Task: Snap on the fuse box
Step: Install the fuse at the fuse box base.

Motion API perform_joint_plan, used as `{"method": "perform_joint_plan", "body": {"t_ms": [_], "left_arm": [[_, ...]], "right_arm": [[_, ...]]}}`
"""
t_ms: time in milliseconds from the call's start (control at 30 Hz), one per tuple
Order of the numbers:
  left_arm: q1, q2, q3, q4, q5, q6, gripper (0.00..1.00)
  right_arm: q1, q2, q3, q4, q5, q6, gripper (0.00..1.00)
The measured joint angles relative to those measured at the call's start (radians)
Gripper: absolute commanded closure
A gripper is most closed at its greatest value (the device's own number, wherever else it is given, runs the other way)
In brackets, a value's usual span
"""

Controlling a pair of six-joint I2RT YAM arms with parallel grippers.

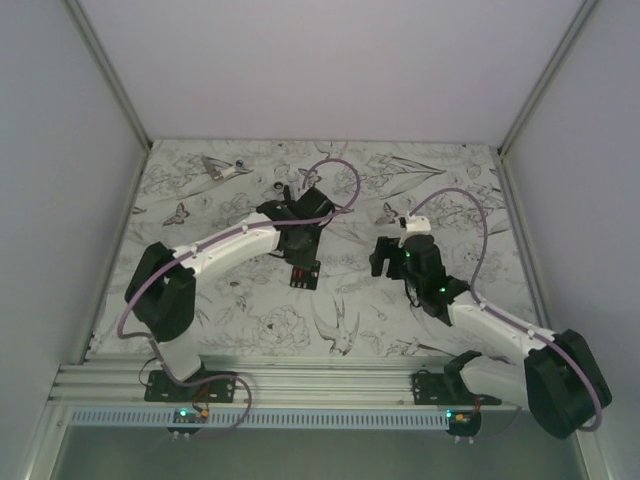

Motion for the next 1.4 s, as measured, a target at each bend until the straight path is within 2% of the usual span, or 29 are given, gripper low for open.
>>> {"method": "perform_joint_plan", "body": {"t_ms": [167, 600, 1400], "left_arm": [[0.0, 0.072, 0.068, -0.069, 0.001, 0.003, 1.0], [0.0, 0.183, 0.116, -0.128, -0.008, -0.005, 1.0], [0.0, 0.227, 0.123, -0.103, -0.042, -0.053, 1.0]], "right_arm": [[-0.006, -0.065, -0.018, -0.011, 0.093, -0.001, 0.0], [-0.006, -0.072, -0.024, -0.013, 0.134, -0.011, 0.01], [-0.006, -0.031, -0.024, -0.014, 0.113, -0.023, 0.0]]}}
